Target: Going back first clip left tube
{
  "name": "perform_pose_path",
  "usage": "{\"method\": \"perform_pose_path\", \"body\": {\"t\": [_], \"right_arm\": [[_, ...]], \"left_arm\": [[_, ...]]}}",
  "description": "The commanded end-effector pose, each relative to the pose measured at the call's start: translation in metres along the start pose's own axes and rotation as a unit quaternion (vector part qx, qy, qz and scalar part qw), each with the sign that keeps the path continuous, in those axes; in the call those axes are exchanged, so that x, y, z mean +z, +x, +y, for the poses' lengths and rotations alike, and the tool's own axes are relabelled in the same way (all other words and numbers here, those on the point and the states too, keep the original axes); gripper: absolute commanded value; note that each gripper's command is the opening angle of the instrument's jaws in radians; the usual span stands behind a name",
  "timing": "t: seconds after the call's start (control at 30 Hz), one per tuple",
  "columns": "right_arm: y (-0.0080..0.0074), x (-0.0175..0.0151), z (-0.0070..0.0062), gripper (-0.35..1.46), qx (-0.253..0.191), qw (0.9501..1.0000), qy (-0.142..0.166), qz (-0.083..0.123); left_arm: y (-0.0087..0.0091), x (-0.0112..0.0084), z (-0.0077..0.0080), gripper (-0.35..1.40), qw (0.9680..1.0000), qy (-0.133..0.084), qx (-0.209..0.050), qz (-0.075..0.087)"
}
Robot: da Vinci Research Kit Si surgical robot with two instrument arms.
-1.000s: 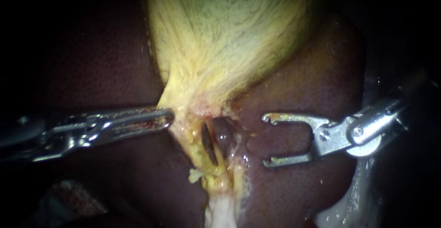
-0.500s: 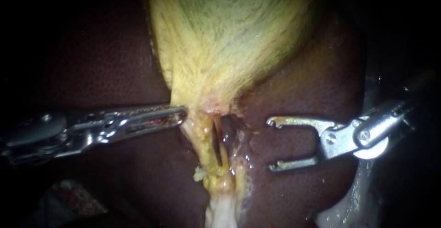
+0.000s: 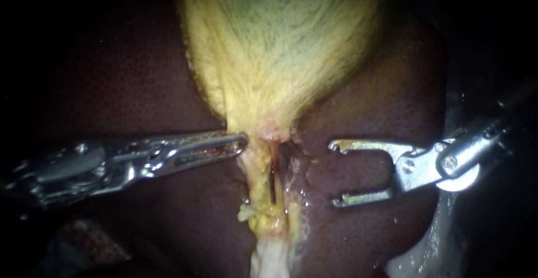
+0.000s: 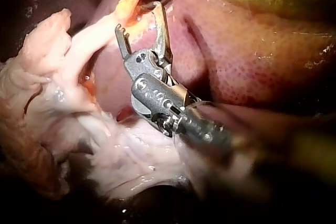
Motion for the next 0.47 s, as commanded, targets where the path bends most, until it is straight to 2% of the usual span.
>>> {"method": "perform_pose_path", "body": {"t": [0.03,0.47], "right_arm": [[0.0,0.0,0.0,0.6,0.0,1.0,0.0,0.0],[0.0001,0.0,-0.0002,0.6,0.0,1.0,0.0,0.0]], "left_arm": [[0.0,0.0,0.0,-0.05,1.0,0.0,0.0,0.0],[0.0,0.0,0.0002,-0.05,1.0,0.0,0.0,0.0]]}}
